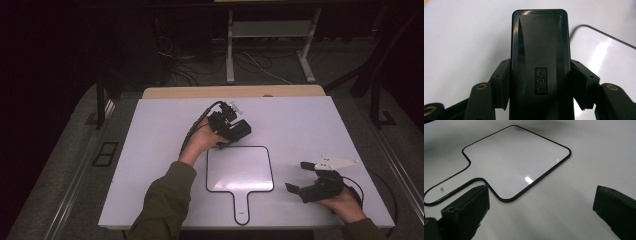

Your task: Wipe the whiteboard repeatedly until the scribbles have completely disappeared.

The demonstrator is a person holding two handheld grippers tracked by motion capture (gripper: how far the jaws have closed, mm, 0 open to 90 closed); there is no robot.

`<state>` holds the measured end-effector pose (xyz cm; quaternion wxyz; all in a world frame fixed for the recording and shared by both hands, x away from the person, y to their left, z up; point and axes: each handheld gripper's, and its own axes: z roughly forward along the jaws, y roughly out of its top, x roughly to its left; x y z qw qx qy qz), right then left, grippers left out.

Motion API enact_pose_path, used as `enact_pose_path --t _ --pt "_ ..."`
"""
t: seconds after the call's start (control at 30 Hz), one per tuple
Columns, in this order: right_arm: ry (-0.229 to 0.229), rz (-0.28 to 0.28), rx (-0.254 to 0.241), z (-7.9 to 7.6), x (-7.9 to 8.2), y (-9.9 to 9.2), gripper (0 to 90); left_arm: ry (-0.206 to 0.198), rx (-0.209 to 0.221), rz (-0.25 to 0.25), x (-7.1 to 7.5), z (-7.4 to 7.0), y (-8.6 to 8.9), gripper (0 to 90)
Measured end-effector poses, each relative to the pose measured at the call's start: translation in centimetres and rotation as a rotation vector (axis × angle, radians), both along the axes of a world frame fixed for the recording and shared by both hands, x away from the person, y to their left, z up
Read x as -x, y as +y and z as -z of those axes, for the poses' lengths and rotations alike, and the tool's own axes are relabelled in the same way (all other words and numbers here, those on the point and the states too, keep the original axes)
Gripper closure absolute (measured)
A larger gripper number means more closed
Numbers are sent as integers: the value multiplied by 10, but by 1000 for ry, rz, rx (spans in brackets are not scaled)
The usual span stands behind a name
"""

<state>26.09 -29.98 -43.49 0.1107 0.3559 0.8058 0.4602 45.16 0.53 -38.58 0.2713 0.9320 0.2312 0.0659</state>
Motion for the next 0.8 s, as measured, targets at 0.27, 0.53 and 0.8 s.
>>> enact_pose_path --t 0.27,0.53,0.8 --pt "-2 -8 -5 1 0 1 0 6 5 -35 -29 6 -9 389" --pt "4 -5 -13 0 1 1 0 1 -43 -44 -50 22 -22 388" --pt "4 -6 -19 0 0 0 0 28 -64 -67 -61 35 -28 388"
